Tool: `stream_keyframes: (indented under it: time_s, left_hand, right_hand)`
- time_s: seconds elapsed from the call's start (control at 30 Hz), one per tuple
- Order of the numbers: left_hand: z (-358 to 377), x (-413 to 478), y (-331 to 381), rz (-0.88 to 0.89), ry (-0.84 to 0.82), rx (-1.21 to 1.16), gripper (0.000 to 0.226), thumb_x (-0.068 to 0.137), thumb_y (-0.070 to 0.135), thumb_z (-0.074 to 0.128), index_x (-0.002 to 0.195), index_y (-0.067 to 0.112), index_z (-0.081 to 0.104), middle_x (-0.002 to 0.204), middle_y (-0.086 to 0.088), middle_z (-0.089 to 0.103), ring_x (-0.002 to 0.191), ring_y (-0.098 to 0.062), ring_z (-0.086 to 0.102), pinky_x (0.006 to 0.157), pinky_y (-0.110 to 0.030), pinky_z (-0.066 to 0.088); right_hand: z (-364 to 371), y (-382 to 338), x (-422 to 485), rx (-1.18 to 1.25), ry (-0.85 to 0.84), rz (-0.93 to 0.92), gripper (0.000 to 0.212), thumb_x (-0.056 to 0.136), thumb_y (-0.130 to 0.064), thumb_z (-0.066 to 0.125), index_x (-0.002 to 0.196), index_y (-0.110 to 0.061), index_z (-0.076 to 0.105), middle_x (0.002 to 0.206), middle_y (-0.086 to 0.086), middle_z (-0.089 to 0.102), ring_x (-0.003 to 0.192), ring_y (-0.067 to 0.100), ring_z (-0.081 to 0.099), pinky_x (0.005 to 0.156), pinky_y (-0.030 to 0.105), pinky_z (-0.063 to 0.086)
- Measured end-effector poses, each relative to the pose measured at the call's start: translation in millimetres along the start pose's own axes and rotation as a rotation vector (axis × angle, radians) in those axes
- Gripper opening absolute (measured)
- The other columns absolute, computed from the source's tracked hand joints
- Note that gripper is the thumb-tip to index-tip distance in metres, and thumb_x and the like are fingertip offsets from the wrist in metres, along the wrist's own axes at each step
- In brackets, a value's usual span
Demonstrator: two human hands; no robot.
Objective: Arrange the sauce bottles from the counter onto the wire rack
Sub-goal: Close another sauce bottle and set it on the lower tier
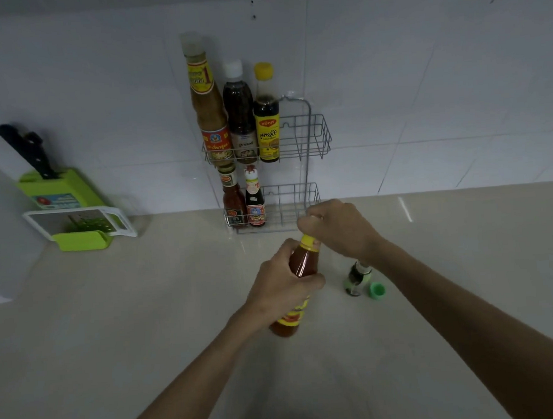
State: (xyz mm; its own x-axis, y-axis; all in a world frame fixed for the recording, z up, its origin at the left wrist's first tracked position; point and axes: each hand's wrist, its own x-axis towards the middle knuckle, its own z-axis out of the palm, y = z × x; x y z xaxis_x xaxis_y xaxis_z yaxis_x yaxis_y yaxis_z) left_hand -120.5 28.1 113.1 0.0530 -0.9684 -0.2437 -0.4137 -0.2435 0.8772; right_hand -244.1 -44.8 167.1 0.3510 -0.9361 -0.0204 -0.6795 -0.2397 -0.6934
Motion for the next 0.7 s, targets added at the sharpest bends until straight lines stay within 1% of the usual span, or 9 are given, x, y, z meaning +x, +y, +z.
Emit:
stream_keyframes:
  time_s: [0.1,0.2,0.27,0.33,0.4,0.47,0.53,0.6,0.7]
  left_hand:
    - [-16,6,-11,-0.004,-0.201,-0.137,0.063,0.059,0.034,0.086,0.112,0.040,0.051,0.100,0.003,0.072,0.091,-0.013,0.071,0.084,-0.037,0.058]
    - [-23,12,-26,0.038,-0.198,-0.162,0.038,0.066,0.020,0.083,0.097,0.029,0.064,0.086,0.002,0.072,0.080,-0.012,0.068,0.083,-0.044,0.057]
    - [-25,22,-32,0.048,-0.129,-0.203,0.036,0.065,0.017,0.081,0.093,0.032,0.064,0.083,0.002,0.071,0.078,-0.014,0.067,0.081,-0.047,0.057]
    - [-26,34,-39,0.037,-0.101,-0.241,0.042,0.063,0.018,0.080,0.097,0.034,0.063,0.088,0.000,0.071,0.081,-0.017,0.067,0.081,-0.051,0.056]
    - [-30,49,-50,0.018,-0.131,-0.200,0.055,0.059,0.023,0.083,0.108,0.034,0.061,0.099,-0.002,0.071,0.091,-0.021,0.068,0.083,-0.056,0.056]
    - [-38,67,-59,-0.034,-0.240,-0.053,0.081,0.054,0.031,0.087,0.125,0.033,0.050,0.122,-0.003,0.062,0.112,-0.023,0.062,0.092,-0.055,0.052]
    - [-54,89,-65,-0.161,-0.282,0.118,0.111,0.060,0.031,0.087,0.150,0.027,0.023,0.152,-0.003,0.033,0.140,-0.026,0.035,0.112,-0.050,0.037]
    - [-75,112,-69,-0.266,-0.124,0.118,0.115,0.072,0.020,0.081,0.154,0.018,0.000,0.162,-0.006,0.008,0.149,-0.027,0.012,0.119,-0.044,0.025]
    - [-102,146,-72,-0.295,0.073,-0.049,0.119,0.075,0.013,0.079,0.154,0.019,-0.010,0.164,-0.005,-0.008,0.151,-0.025,-0.001,0.122,-0.046,0.015]
  right_hand:
    - [-22,-19,12,0.035,0.059,-0.006,0.035,0.085,-0.026,0.053,0.060,-0.002,0.048,0.061,0.008,0.046,0.056,0.019,0.039,0.051,0.029,0.031]
    - [-30,-19,24,0.268,0.118,0.023,0.046,0.085,-0.044,0.061,0.060,-0.008,0.044,0.054,0.000,0.041,0.046,0.013,0.036,0.047,0.024,0.030]
    - [-22,-13,21,0.380,0.022,0.010,0.050,0.079,-0.056,0.066,0.075,-0.007,0.056,0.060,-0.005,0.050,0.047,0.010,0.045,0.043,0.026,0.037]
    - [-3,1,16,0.369,-0.130,-0.012,0.039,0.076,-0.049,0.072,0.099,-0.019,0.062,0.086,-0.008,0.065,0.070,0.011,0.064,0.054,0.030,0.056]
    - [18,22,16,0.490,-0.189,0.019,0.043,0.072,-0.040,0.080,0.108,-0.024,0.062,0.107,-0.001,0.068,0.094,0.019,0.069,0.076,0.046,0.060]
    - [35,39,26,0.593,-0.102,0.054,0.049,0.064,-0.042,0.083,0.105,-0.023,0.064,0.107,0.003,0.069,0.095,0.025,0.070,0.081,0.051,0.058]
    - [47,44,41,0.472,0.075,0.071,0.044,0.067,-0.041,0.082,0.102,-0.023,0.063,0.100,0.000,0.070,0.088,0.020,0.069,0.077,0.039,0.059]
    - [56,43,61,0.328,0.294,0.063,0.037,0.072,-0.034,0.081,0.100,-0.020,0.060,0.094,-0.003,0.068,0.084,0.011,0.065,0.071,0.019,0.053]
    - [68,45,101,0.313,0.450,0.017,0.036,0.073,-0.025,0.080,0.094,-0.018,0.052,0.094,0.001,0.064,0.084,0.012,0.059,0.069,0.023,0.050]
